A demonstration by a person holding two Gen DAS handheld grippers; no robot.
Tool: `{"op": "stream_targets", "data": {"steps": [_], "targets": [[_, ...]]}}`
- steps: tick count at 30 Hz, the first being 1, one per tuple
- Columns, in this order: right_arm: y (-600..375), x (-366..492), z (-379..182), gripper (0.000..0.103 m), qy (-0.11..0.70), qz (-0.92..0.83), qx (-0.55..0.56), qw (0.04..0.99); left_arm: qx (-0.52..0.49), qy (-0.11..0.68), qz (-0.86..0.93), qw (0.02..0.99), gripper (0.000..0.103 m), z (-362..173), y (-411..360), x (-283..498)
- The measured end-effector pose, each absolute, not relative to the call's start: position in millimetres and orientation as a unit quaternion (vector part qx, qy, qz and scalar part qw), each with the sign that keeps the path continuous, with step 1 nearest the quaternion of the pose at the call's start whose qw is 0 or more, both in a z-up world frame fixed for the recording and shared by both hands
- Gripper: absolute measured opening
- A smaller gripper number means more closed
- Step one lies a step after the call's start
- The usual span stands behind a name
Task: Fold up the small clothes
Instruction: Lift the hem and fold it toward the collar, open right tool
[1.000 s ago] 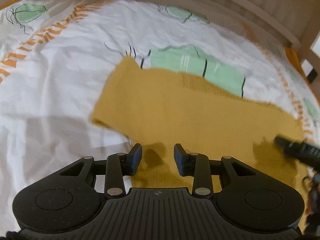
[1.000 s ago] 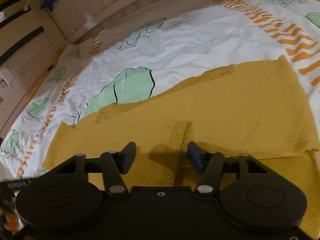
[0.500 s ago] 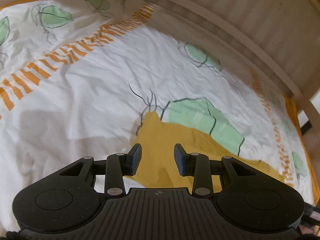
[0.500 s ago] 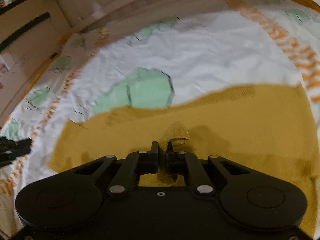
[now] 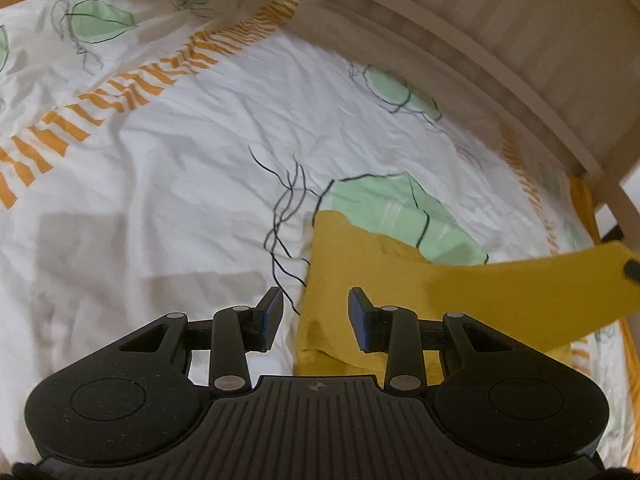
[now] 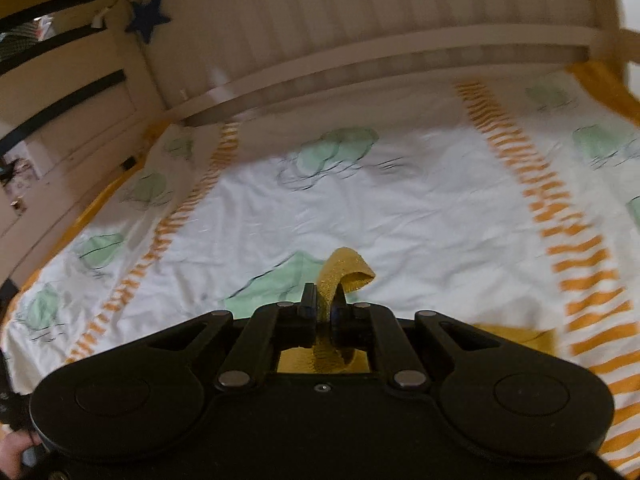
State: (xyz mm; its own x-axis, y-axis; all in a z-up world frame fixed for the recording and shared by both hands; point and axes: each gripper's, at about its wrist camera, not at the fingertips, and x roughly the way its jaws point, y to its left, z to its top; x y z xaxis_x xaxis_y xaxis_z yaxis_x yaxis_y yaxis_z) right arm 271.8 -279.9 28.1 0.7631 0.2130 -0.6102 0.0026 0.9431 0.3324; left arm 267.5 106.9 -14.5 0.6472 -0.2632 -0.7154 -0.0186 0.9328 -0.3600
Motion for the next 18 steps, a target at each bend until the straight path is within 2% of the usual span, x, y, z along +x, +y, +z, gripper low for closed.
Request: {"op": "stream_targets", "data": {"steps": [7, 18], "targets": [[-309, 270, 13, 0.012, 0.356, 0.015, 0.158, 0.921, -0.143, 0.427, -0.079, 0.890, 0.035, -20, 94, 267], [-334, 260, -44, 0.012, 0.409, -0.030, 0.149, 0.900, -0.065, 0.455, -0.107, 0.882, 0.035, -40, 60, 265]]}}
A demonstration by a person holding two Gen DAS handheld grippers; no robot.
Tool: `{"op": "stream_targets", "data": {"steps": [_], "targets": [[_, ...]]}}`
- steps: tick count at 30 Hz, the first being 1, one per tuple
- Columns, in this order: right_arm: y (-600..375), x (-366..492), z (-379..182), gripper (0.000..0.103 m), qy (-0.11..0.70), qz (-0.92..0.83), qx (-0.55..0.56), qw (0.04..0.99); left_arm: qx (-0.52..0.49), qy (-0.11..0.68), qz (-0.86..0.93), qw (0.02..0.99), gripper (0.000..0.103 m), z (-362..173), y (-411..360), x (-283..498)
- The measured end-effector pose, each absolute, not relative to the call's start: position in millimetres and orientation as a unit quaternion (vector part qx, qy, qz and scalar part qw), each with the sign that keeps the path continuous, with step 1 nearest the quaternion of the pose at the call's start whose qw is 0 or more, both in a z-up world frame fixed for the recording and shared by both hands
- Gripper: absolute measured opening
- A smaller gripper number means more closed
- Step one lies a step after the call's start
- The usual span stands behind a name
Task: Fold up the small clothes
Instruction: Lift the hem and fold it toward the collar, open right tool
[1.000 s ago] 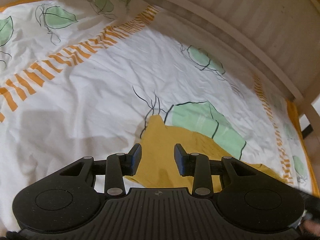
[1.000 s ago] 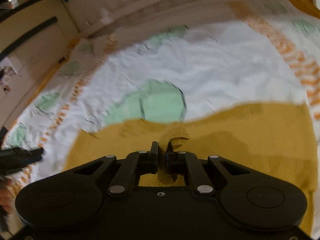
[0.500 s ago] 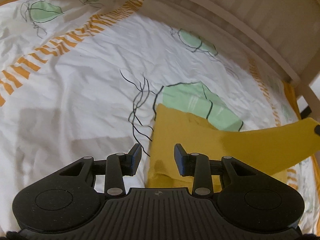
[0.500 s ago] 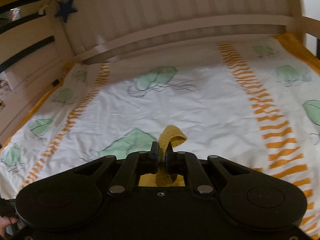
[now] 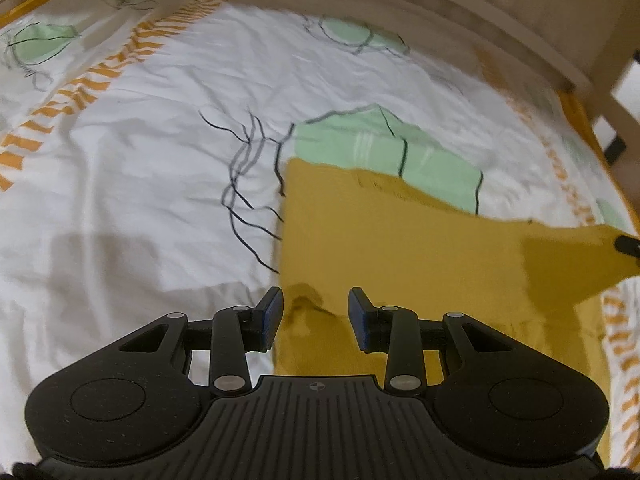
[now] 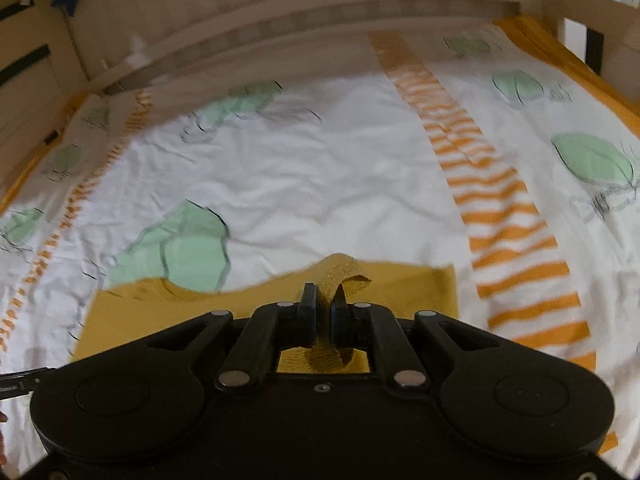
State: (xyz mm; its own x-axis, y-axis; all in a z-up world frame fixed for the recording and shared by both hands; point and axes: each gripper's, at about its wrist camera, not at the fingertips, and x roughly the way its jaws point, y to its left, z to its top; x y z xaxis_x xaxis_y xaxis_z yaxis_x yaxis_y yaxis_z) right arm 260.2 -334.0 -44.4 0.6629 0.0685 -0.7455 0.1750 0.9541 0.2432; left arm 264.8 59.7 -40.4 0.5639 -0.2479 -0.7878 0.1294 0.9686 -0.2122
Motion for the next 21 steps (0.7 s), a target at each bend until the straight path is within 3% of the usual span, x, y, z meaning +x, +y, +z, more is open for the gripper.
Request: {"op": "stream_targets", "data": {"steps": [13, 21], "targets": [[-349, 244, -90, 0.014, 0.444, -0.053, 0.147, 0.882, -0.045, 0.464, -0.122, 0.876, 0.035, -47, 46, 263], [-356, 236, -114, 0.023, 0.457, -0.076, 0.121, 0.878, -0.039, 0.473, -0.127, 0.871, 0.035, -52, 41, 262]]}}
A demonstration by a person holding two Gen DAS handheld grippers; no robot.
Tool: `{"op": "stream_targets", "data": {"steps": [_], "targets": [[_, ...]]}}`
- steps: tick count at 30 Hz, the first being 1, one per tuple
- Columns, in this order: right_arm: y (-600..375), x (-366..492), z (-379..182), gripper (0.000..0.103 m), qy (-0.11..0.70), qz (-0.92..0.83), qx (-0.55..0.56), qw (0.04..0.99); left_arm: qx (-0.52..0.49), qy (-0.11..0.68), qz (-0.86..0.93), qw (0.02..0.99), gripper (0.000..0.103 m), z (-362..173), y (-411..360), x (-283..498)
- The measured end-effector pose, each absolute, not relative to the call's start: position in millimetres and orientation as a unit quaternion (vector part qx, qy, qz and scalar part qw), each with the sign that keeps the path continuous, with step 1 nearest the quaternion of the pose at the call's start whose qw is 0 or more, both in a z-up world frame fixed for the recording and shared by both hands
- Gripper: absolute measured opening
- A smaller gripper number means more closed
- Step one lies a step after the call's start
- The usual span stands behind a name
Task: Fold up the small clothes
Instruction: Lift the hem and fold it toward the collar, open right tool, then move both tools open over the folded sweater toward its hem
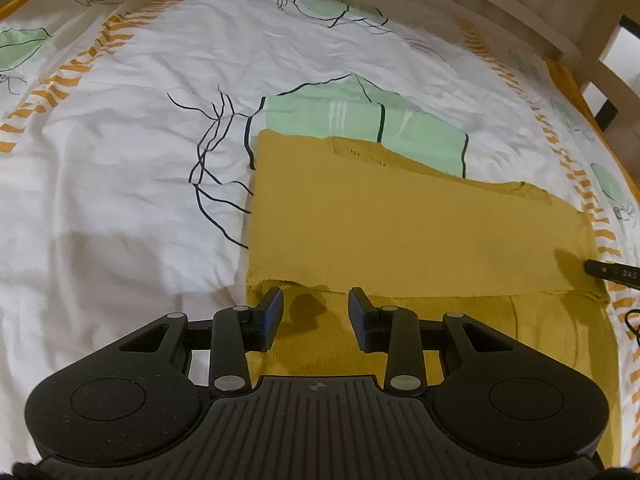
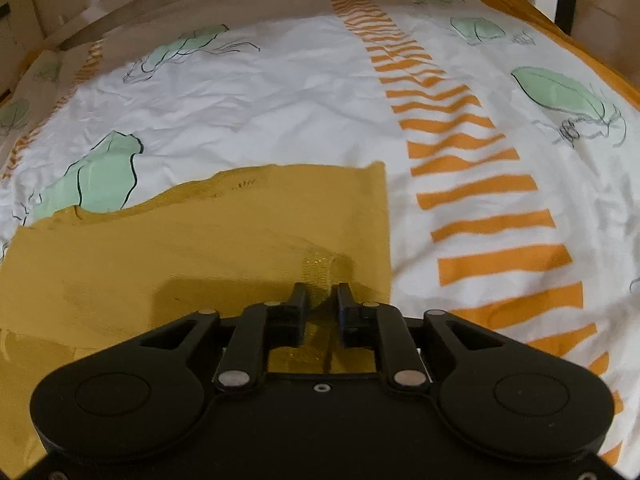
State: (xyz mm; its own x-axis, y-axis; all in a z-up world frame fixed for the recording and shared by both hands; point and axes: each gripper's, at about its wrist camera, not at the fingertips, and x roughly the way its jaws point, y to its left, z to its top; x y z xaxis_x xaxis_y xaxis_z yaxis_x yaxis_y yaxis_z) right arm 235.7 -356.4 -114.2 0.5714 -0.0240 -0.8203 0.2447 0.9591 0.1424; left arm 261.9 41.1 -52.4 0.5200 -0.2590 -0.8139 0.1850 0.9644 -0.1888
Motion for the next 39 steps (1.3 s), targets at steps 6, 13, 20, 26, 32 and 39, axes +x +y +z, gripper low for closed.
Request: {"op": "stream_targets", "data": {"steps": [6, 13, 20, 26, 32, 39], "targets": [[-356, 231, -113, 0.030, 0.452, -0.077, 0.116, 0.881, -0.038, 0.476, -0.126, 0.870, 0.035, -56, 40, 262], [-362, 220, -118, 0.040, 0.440, -0.084, 0.142, 0.883, -0.036, 0.487, -0.123, 0.864, 0.035, -66, 40, 262], [-357, 200, -107, 0.061, 0.409, -0.102, 0.141, 0.896, -0.017, 0.481, -0.119, 0.869, 0.035, -74, 34, 257], [-358, 215, -102, 0.062, 0.387, -0.109, 0.122, 0.907, -0.005, 0.475, -0.117, 0.872, 0.035, -77, 30, 254], [-360, 222, -105, 0.061, 0.362, -0.073, 0.184, 0.911, -0.016, 0.476, -0.115, 0.872, 0.036, -78, 32, 256], [-355, 235, -122, 0.049, 0.400, -0.038, 0.213, 0.891, -0.017, 0.472, -0.113, 0.874, 0.039, -79, 30, 255]]}}
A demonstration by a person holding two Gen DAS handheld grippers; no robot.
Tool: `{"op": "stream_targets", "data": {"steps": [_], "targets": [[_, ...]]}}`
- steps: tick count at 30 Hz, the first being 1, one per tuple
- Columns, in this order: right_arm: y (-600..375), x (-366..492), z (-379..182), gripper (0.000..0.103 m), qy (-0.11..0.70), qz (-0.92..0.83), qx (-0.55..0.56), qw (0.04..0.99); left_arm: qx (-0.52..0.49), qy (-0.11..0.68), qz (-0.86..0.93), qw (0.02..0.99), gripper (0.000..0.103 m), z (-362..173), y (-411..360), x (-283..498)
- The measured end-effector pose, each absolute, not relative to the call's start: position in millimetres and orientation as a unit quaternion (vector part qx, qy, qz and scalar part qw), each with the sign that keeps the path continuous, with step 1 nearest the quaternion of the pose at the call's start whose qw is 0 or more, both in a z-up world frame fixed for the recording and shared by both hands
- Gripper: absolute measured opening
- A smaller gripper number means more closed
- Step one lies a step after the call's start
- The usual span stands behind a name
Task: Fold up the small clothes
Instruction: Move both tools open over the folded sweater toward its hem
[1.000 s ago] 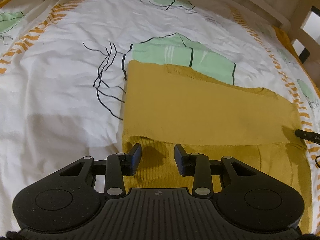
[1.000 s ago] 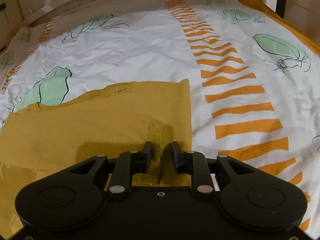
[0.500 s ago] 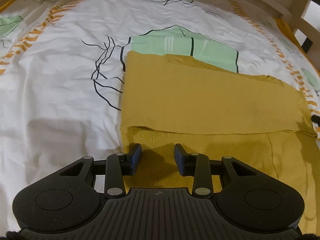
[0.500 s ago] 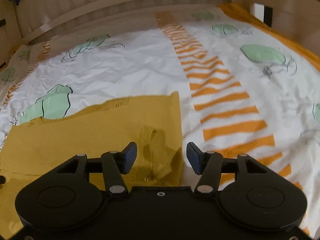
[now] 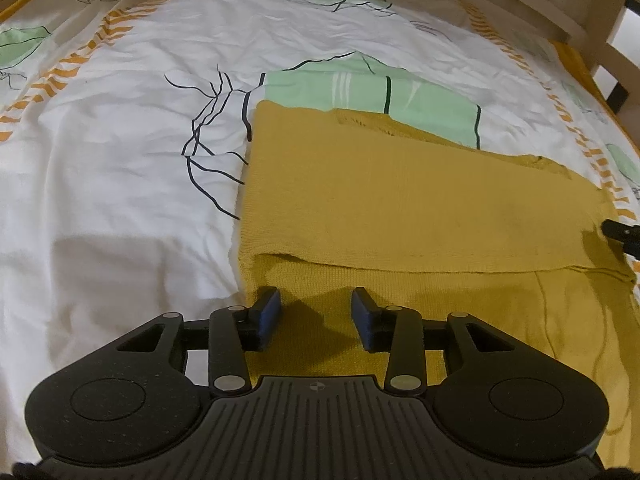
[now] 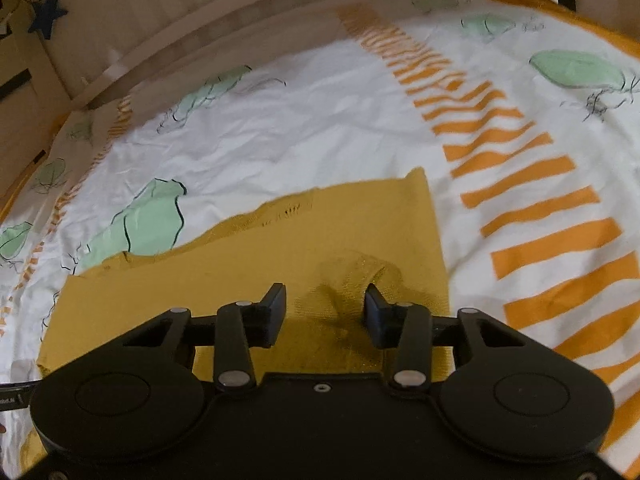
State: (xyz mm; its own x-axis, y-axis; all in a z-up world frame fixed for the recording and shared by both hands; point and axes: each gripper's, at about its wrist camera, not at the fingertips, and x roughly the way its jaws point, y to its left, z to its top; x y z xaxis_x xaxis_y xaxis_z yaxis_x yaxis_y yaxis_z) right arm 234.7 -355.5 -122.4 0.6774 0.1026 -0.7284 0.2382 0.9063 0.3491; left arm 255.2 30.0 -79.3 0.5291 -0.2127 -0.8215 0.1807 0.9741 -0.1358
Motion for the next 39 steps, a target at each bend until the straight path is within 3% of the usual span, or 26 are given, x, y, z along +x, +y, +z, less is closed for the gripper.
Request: {"op": "stream_targets", "data": {"steps": [1, 2, 4, 7, 9, 11, 16, 18, 19, 20, 28, 31, 39], "targets": [[-358, 237, -125, 0.042, 0.402, -0.042, 0.222, 0.887, -0.018, 0.471, -0.113, 0.875, 0.040, -80, 30, 255], [-360, 239, -125, 0.027, 0.399, -0.049, 0.225, 0.888, -0.019, 0.471, -0.113, 0.875, 0.041, -80, 30, 255], [-358, 239, -117, 0.014, 0.380, -0.047, 0.199, 0.902, -0.019, 0.471, -0.113, 0.875, 0.041, -80, 30, 255], [-350, 234, -108, 0.014, 0.350, -0.049, 0.142, 0.925, -0.018, 0.470, -0.112, 0.876, 0.043, -80, 30, 255], [-353, 238, -114, 0.014, 0.371, -0.069, 0.124, 0.918, -0.018, 0.468, -0.111, 0.877, 0.045, -81, 29, 254], [-357, 240, -124, 0.019, 0.392, -0.094, 0.120, 0.907, -0.016, 0.465, -0.109, 0.878, 0.046, -81, 27, 253], [-369, 225, -123, 0.021, 0.381, -0.114, 0.156, 0.904, -0.001, 0.461, -0.108, 0.881, 0.047, -81, 23, 251], [-366, 216, -118, 0.041, 0.376, -0.107, 0.154, 0.907, -0.001, 0.460, -0.107, 0.881, 0.047, -81, 23, 251], [-363, 209, -114, 0.057, 0.374, -0.103, 0.152, 0.909, -0.002, 0.460, -0.106, 0.882, 0.047, -81, 23, 251], [-361, 204, -112, 0.064, 0.372, -0.097, 0.150, 0.911, -0.002, 0.459, -0.106, 0.882, 0.047, -81, 23, 251], [-340, 167, -103, 0.066, 0.390, -0.064, 0.154, 0.906, 0.013, 0.443, -0.099, 0.891, 0.049, -84, 17, 243], [-330, 152, -103, 0.073, 0.398, -0.062, 0.150, 0.903, 0.028, 0.438, -0.102, 0.893, 0.049, -84, 14, 240], [-312, 118, -106, 0.079, 0.421, -0.056, 0.142, 0.894, 0.041, 0.435, -0.097, 0.894, 0.051, -84, 12, 232]]}}
